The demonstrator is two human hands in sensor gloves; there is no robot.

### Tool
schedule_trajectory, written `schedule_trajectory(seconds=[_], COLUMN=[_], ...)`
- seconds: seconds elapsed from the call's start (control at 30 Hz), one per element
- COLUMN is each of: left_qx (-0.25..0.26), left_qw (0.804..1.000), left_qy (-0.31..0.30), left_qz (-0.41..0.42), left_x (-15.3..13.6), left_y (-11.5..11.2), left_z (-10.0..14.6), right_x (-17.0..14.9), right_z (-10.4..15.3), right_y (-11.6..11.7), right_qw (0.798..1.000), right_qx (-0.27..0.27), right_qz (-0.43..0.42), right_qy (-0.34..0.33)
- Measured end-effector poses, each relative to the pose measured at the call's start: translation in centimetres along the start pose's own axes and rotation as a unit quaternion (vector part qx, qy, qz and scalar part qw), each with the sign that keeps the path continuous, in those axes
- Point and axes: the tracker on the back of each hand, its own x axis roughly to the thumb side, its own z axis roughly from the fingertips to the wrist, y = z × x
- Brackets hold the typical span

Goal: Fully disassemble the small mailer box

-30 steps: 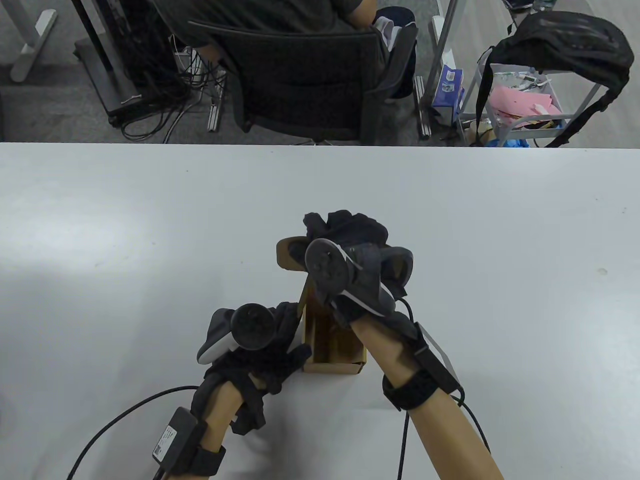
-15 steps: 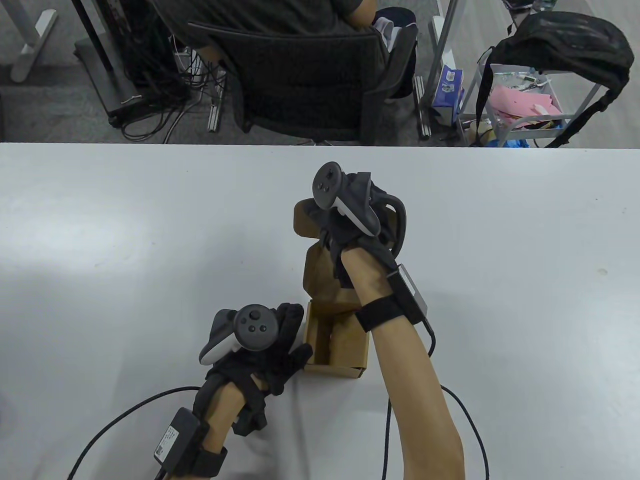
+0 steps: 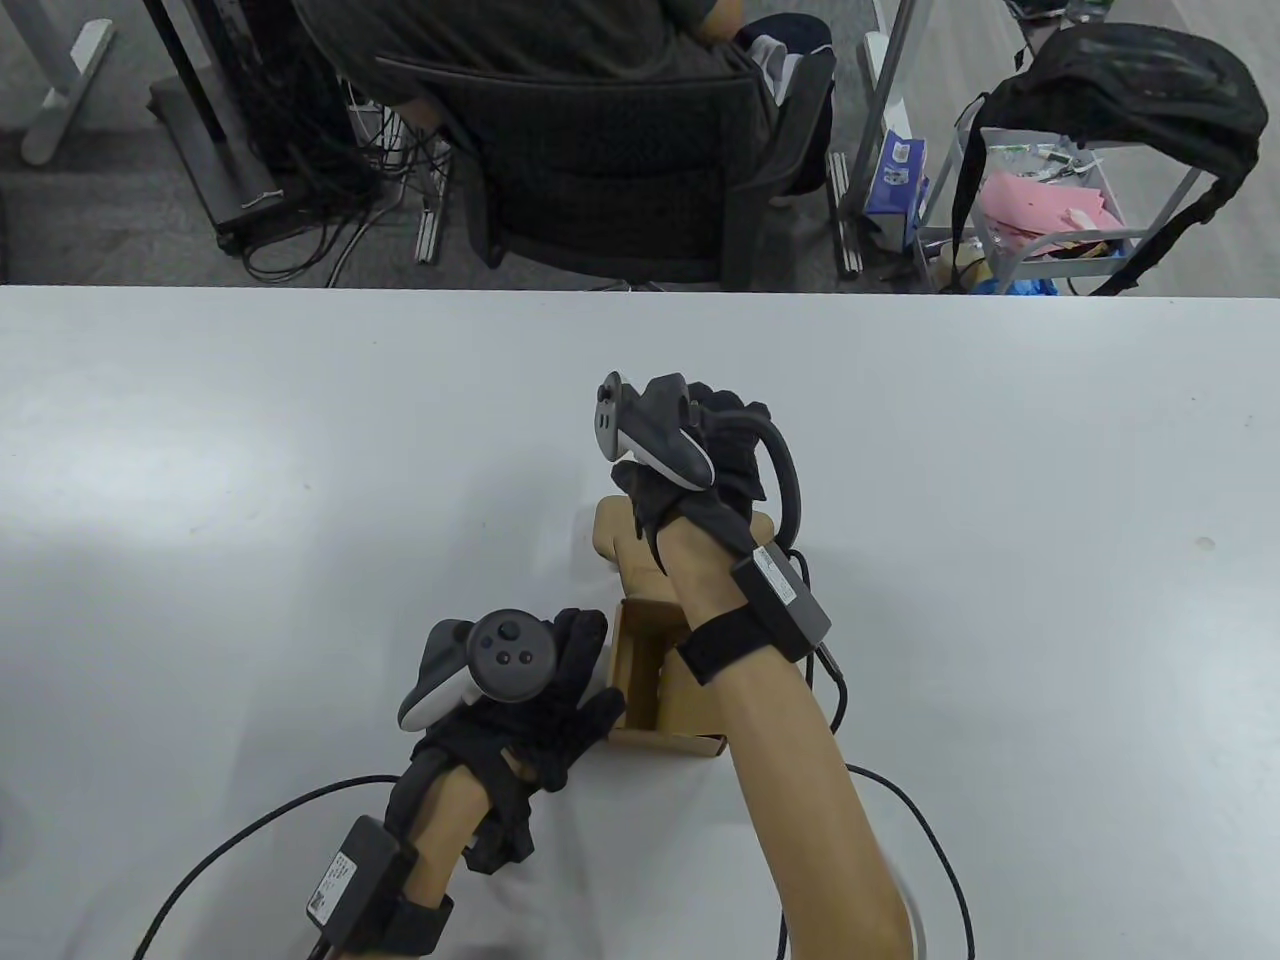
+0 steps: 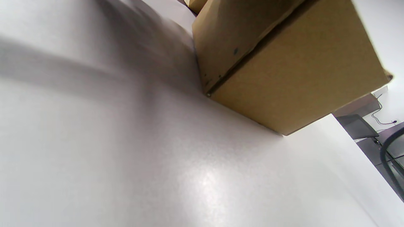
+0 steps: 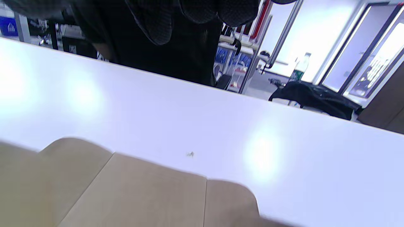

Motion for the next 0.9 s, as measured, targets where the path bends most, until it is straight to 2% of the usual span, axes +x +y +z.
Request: schedule_trajectory(seconds=[0.23,0.33,0.5,0.9], left_qx=[0.000,0.002,-0.003,-0.005], left_qw=[1.000,1.000,1.000,1.000], left_qy=[0.002,0.002,0.001,-0.002], left_qz=[0.001,0.001,0.009,0.011], left_x=[0.1,0.1,0.0,0.2], left_y=[0.0,-0.1,-0.1,-0.3], left_z=[0.0,0.0,0.0,-0.1], right_x=[1.4,2.3,3.8,5.4], right_z=[1.8,2.3,3.0,3.8], right_y=[1.9,3.0,4.0,4.8], right_qw=[0.991,0.987,0.983,0.982], right_qx=[0.126,0.153,0.171,0.170], right_qz=[-0.025,-0.036,-0.028,-0.017], right_qy=[-0.023,-0.039,-0.061,-0.077])
